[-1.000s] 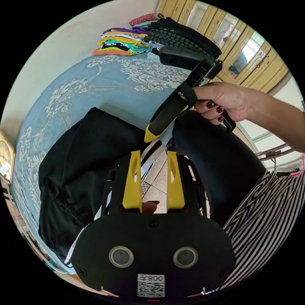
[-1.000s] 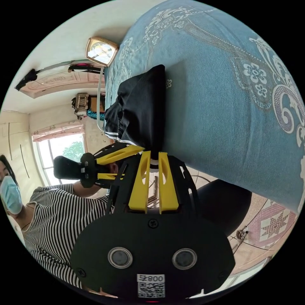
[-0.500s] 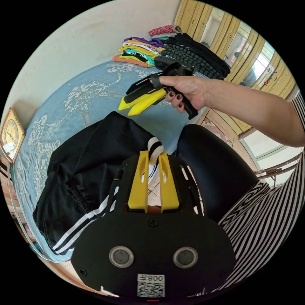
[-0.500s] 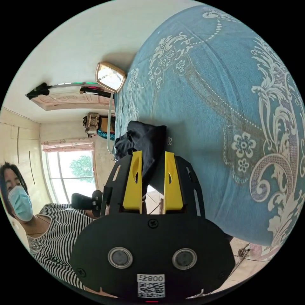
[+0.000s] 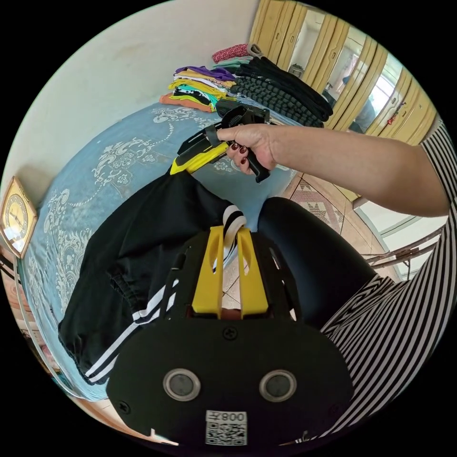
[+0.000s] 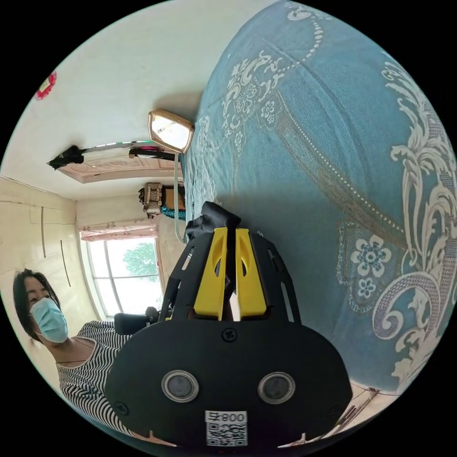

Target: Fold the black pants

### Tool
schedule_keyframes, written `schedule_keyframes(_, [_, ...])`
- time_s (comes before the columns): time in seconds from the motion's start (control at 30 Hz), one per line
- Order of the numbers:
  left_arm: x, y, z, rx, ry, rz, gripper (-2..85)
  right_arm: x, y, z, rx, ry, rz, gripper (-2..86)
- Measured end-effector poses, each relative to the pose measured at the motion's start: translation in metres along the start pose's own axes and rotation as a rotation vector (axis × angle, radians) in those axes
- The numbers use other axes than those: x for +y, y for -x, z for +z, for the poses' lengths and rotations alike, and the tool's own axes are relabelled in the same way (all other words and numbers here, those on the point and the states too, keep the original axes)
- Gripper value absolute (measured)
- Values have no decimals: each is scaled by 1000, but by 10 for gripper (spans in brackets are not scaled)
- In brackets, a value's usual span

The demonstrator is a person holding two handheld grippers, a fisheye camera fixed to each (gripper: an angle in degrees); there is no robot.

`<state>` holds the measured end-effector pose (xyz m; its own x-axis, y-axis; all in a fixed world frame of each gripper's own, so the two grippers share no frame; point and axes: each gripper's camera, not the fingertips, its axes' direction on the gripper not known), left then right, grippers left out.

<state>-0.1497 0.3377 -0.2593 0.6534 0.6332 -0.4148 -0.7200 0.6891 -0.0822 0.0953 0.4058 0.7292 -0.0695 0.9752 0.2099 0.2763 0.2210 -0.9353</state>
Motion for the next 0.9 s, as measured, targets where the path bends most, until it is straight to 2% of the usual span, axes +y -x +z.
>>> schedule_keyframes(0.2, [7, 9, -10, 133, -87, -10, 44, 20, 8, -41, 74, -106, 46, 24])
schedule_keyframes(0.4, [59, 51, -35, 230, -140, -119, 45, 32, 37, -22, 21, -135, 52, 25])
schedule_keyframes(0.47, [92, 83, -57, 276, -210, -210, 46, 29, 58, -9, -21, -141, 17, 26])
schedule_keyframes(0.63, [173, 155, -101, 361, -387, -430, 46, 11, 139, 58, -85, -111, -134, 26])
schedule_keyframes(0.9, [314, 250, -136, 326, -562, -760, 46, -32, 239, 207, -73, 56, -261, 26])
